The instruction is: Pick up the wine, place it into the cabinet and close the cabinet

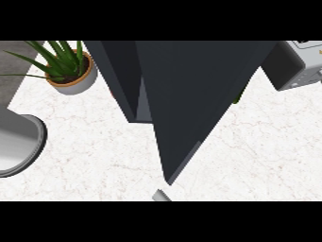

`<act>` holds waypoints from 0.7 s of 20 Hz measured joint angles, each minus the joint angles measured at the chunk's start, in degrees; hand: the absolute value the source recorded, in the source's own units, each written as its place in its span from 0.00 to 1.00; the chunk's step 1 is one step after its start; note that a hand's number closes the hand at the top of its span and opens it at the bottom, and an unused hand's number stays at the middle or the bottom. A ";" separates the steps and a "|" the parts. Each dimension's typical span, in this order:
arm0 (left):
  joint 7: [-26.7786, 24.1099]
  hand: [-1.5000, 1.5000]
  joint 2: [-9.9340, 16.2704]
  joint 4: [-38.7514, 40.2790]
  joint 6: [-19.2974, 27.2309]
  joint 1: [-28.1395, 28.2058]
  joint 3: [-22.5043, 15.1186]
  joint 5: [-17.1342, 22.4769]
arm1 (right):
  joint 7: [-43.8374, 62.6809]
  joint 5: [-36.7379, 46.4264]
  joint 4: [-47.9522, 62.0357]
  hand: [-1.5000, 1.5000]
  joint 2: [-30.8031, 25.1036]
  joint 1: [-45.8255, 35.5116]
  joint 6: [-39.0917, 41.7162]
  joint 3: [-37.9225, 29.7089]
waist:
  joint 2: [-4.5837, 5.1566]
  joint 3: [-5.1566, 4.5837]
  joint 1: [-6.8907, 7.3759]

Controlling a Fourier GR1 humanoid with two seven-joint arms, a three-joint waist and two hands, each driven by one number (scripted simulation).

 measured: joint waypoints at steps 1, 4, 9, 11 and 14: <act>0.26 0.00 0.26 0.78 -1.23 0.10 1.02 0.72 | 0.00 -0.21 0.24 1.00 -1.01 -1.59 -2.11 0.34 | 0.03 -0.01 0.04; 1.60 0.00 0.77 0.38 -3.50 1.12 3.78 2.73 | 0.48 0.19 6.53 1.00 0.24 -8.78 -7.06 0.18 | 0.06 0.02 0.28; 3.32 0.00 0.90 0.92 -6.98 1.95 7.55 4.92 | 0.65 -2.66 18.04 1.00 1.69 -21.82 -12.26 -4.96 | 0.22 0.03 0.45; 4.36 0.00 0.91 1.67 -7.56 1.19 8.59 5.47 | -0.87 -4.15 23.24 1.00 1.94 -26.25 -12.90 -7.30 | 0.30 0.05 0.30; 5.60 0.00 0.01 1.85 -8.98 1.57 9.74 5.68 | -3.71 -5.76 30.01 1.00 2.16 -30.47 -12.92 -10.55 | 0.31 0.06 0.12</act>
